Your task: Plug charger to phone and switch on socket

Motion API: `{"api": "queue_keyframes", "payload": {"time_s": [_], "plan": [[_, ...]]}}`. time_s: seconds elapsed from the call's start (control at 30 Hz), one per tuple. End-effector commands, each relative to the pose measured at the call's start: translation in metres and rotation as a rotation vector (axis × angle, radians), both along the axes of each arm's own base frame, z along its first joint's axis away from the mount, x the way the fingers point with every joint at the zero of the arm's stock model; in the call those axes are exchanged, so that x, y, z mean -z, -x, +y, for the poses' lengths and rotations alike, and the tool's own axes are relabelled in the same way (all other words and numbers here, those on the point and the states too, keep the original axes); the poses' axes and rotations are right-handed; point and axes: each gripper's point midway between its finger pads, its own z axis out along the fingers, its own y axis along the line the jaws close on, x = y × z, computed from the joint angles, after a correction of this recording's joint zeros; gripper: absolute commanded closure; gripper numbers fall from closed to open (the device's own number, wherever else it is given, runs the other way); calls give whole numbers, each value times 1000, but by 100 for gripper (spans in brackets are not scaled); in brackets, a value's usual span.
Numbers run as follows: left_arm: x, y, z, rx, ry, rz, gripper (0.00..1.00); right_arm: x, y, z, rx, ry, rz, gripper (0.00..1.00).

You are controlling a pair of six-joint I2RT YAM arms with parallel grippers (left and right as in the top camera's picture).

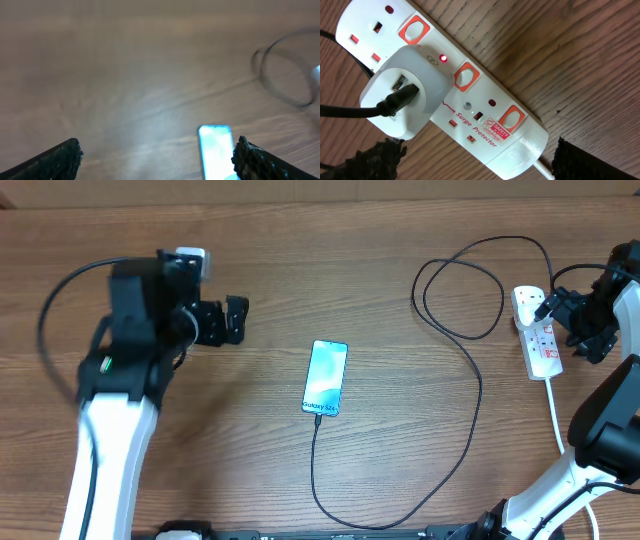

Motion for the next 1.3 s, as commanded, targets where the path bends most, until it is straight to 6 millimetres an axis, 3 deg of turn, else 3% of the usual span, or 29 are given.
{"api": "queue_keyframes", "payload": {"time_s": [0.0, 0.13, 0.23, 0.57, 0.93, 1.27], "plan": [[-42, 21, 2, -8, 5, -122, 0, -17, -6, -3, -7, 22, -47, 0], [-71, 42, 2, -8, 9, -214, 0, -17, -6, -3, -7, 22, -46, 0], [-78, 49, 3, -8, 10, -236, 1, -17, -6, -3, -7, 22, -46, 0], [-49, 68, 3, -8, 5, -98, 0, -17, -6, -3, -7, 22, -46, 0], [-68, 86, 4, -8, 7, -164, 1, -17, -6, -3, -7, 22, -46, 0], [-52, 84, 4, -8, 5, -115, 1, -17, -6, -3, -7, 22, -46, 0]]}}
